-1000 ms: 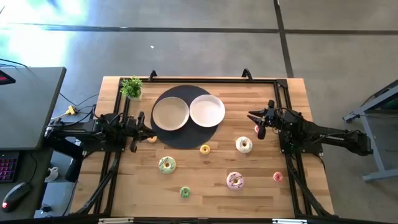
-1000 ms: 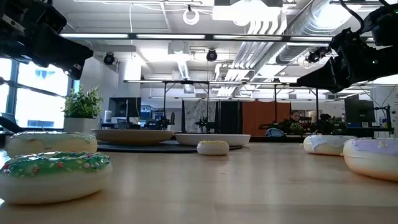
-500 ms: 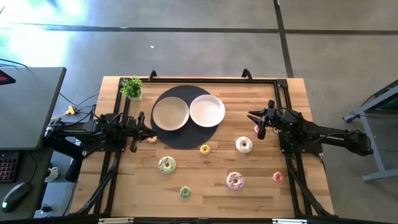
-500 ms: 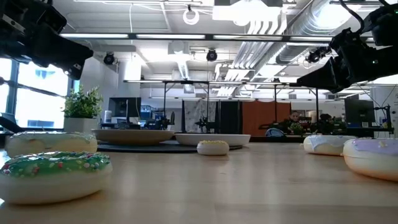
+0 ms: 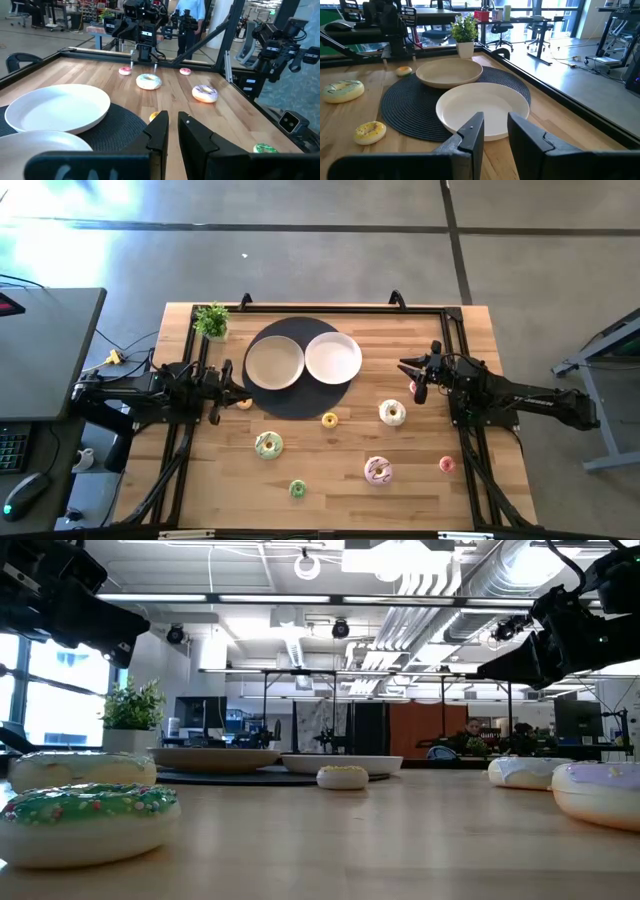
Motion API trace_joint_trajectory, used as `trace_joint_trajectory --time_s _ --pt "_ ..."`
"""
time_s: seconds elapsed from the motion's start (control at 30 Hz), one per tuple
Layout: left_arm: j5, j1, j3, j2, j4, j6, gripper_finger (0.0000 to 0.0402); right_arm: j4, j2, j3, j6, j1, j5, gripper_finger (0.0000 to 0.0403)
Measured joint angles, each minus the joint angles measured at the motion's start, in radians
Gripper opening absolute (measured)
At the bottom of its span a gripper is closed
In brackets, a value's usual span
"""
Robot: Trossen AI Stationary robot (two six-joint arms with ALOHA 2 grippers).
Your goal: Pick & Place donuts
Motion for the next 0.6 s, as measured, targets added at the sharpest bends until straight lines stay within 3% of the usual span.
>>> trace_joint_trajectory --time_s 0.47,0.6 --pt "0.0 0.0 0.0 0.0 0.0 0.002 0.0042 0.0 0.0 0.0 0.0 0.0 0.0 0.0083" --pt "-0.087 0.0 -0.002 0.0 0.022 0.243 0.0042 0.0 0.0 0.0 0.0 0.0 0.0 0.0083"
